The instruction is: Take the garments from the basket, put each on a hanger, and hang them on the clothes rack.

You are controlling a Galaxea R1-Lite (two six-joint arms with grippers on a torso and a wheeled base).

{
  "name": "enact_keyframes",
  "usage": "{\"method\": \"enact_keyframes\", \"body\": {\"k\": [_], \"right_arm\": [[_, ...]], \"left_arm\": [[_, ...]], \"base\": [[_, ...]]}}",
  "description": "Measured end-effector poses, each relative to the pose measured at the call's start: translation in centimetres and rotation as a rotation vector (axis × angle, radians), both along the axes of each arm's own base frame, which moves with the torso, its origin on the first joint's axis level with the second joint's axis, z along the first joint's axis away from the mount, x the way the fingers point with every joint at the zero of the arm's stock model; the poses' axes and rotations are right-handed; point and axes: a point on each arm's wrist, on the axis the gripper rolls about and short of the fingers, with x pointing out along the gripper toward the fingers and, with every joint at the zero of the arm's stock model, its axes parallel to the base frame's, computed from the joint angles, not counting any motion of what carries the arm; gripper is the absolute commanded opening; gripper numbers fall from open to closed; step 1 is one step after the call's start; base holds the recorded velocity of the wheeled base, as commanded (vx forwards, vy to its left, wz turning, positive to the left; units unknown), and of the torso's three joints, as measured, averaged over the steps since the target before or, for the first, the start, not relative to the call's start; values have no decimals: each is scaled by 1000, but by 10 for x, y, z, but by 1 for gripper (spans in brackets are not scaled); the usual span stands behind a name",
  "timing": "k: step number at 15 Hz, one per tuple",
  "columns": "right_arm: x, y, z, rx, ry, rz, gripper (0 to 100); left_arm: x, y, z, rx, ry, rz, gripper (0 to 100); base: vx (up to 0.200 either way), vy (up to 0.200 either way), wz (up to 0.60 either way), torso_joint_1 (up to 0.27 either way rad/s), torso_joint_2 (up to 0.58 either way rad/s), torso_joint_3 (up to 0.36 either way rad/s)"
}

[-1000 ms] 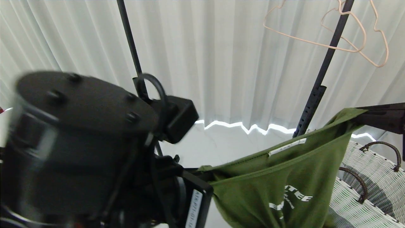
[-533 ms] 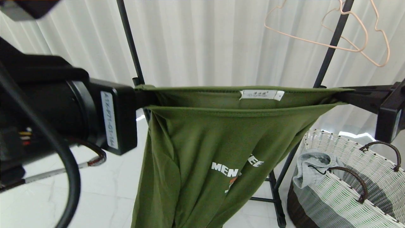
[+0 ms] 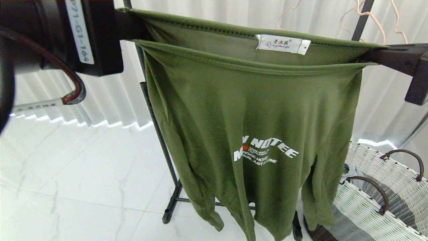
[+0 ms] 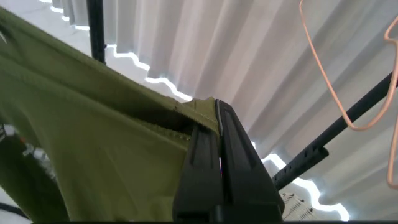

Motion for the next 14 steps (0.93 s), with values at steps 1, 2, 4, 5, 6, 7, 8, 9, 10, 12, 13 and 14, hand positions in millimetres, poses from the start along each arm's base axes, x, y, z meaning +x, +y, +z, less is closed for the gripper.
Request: {"method": "enact_keyframes", "body": {"k": [1,2,4,5,6,7,8,9,10,12,13,14], "right_arm": [[-2,-1,2,3,-4,3,0],[-4,-2,8,16,-18,4,0],[-6,-4,11,11,-13,5,0],[-6,-5,9,4,-5,5,0],[-6,-5,8,1,-3,4,0],[-7,-6,8,-4,3,-4,0],[-8,-8,6,-17,18,-19,0],[-11,-11,8,-30,31,-30,0],[-16,-15,10,-41,42,-32,0],[-31,-29,13,-100,103,-16,0],[-40,-35,17,-104,109,8,0],[-48,-41,20,-107,112,46,0]], "left_arm": [[0,-3,1,5,-7,-5,0],[0,-4,7,0,-32,-11,0],[0,-6,11,-8,-44,-14,0],[1,-8,11,-5,-43,-15,0],[2,-10,10,-3,-41,-16,0],[2,-10,9,-3,-40,-16,0],[2,-11,9,-2,-40,-15,0],[2,-11,10,0,-44,-16,0],[2,-11,12,-1,-48,-15,0],[2,-12,19,-17,-61,-17,0],[3,-13,21,-25,-66,-17,0],[4,-15,24,-32,-69,-17,0]], "base": [[0,0,0,0,0,0],[0,0,0,0,0,0],[0,0,0,0,0,0],[0,0,0,0,0,0],[0,0,0,0,0,0],[0,0,0,0,0,0],[0,0,0,0,0,0],[0,0,0,0,0,0],[0,0,0,0,0,0],[0,0,0,0,0,0],[0,0,0,0,0,0],[0,0,0,0,0,0]]}}
